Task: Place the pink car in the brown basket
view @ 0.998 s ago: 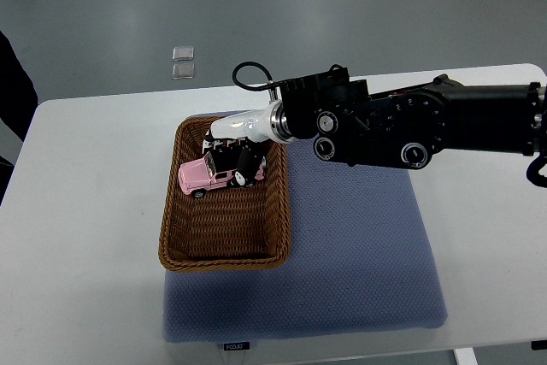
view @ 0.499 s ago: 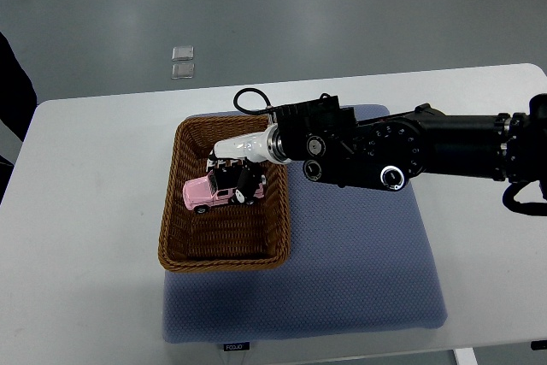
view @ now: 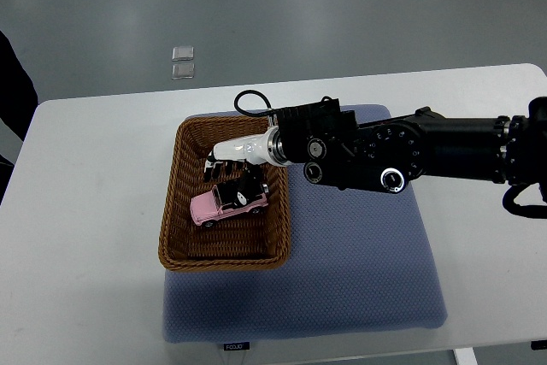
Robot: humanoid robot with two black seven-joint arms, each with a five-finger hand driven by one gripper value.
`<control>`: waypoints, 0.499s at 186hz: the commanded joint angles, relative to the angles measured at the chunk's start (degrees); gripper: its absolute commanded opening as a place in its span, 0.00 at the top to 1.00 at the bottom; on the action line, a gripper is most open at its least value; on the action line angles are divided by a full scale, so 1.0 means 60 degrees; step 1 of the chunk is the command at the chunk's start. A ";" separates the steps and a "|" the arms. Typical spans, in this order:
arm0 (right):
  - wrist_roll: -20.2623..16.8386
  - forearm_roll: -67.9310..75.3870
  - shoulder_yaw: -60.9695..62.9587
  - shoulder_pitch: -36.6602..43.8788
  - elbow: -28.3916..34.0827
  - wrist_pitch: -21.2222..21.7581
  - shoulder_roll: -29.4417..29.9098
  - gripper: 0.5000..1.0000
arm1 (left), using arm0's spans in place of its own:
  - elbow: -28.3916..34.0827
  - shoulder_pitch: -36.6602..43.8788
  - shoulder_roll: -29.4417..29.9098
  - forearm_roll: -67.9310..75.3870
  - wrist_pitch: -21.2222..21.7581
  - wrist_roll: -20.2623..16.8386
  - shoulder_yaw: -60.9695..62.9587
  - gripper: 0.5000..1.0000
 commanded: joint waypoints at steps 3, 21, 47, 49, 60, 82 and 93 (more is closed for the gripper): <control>-0.0001 0.0021 0.0026 0.0027 0.0000 0.0000 -0.0015 0.39 | 0.0003 0.0000 0.0000 -0.0003 0.0000 0.0001 0.0000 0.00; -0.0001 0.0080 0.0055 0.0100 0.0000 -0.0015 -0.0073 0.32 | 0.0003 0.0000 0.0000 0.0012 0.0000 0.0001 0.0000 0.00; 0.0013 0.0153 0.0655 0.0261 0.0000 -0.0103 -0.0264 0.25 | 0.0003 0.0000 0.0000 -0.0003 0.0000 0.0001 0.0000 0.00; 0.0013 0.0153 0.0714 0.0290 0.0000 -0.0103 -0.0293 0.23 | 0.0003 0.0000 0.0000 -0.0003 0.0000 0.0001 0.0000 0.00; 0.0013 0.0182 0.0978 0.0305 0.0000 -0.0132 -0.0483 0.20 | 0.0003 0.0000 0.0000 -0.0003 0.0000 0.0001 0.0000 0.00; 0.0028 0.0226 0.1681 0.0261 -0.0014 -0.0323 -0.1055 0.19 | 0.0003 0.0000 0.0000 -0.0003 0.0000 0.0001 0.0000 0.00; 0.0130 0.0358 0.2193 0.0188 -0.0029 -0.0337 -0.1450 0.19 | 0.0003 0.0000 0.0000 -0.0003 0.0000 0.0001 0.0000 0.00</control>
